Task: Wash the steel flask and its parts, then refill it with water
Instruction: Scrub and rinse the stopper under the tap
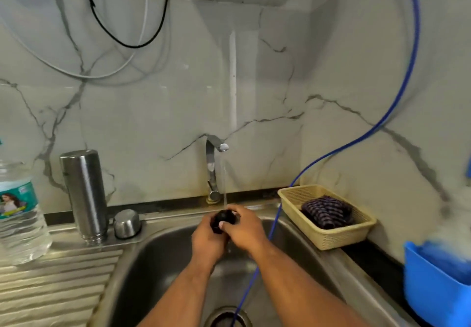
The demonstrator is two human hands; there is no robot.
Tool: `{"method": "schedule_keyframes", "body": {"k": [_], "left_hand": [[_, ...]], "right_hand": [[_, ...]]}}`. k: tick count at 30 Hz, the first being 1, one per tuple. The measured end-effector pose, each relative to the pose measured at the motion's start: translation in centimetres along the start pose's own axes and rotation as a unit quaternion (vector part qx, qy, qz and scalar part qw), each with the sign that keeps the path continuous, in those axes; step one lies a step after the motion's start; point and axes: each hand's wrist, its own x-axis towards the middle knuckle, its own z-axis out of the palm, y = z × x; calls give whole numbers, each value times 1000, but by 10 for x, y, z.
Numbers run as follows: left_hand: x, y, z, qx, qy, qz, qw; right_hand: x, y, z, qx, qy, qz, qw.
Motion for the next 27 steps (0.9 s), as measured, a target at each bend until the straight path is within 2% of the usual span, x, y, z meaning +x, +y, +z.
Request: {"method": "schedule_keyframes", "body": {"k": [3,5,7,10,19,25,27], "left_hand": [[2,-12,-4,-29,9,2,1000],[2,-13,-4,-41,19,21,999],[2,-11,-3,-38,20,47,998],[0,-9,-3,-45,-1,55,997],[1,-11,-12,-64,-24,58,996],[1,-9,-10,-80,16,45,996],[1,-8,-11,-81,17,44,996]], "right_hand": [[14,17,13,159,-5,43,986],[16,22,14,283,-15,127,951],[15,25,13,327,-37,196,924],[12,27,11,337,-65,234,910],[11,31,13,310,-100,219,920],[9,27,17,363,-114,145,913],[10,27,22,358,-102,106,922]]}}
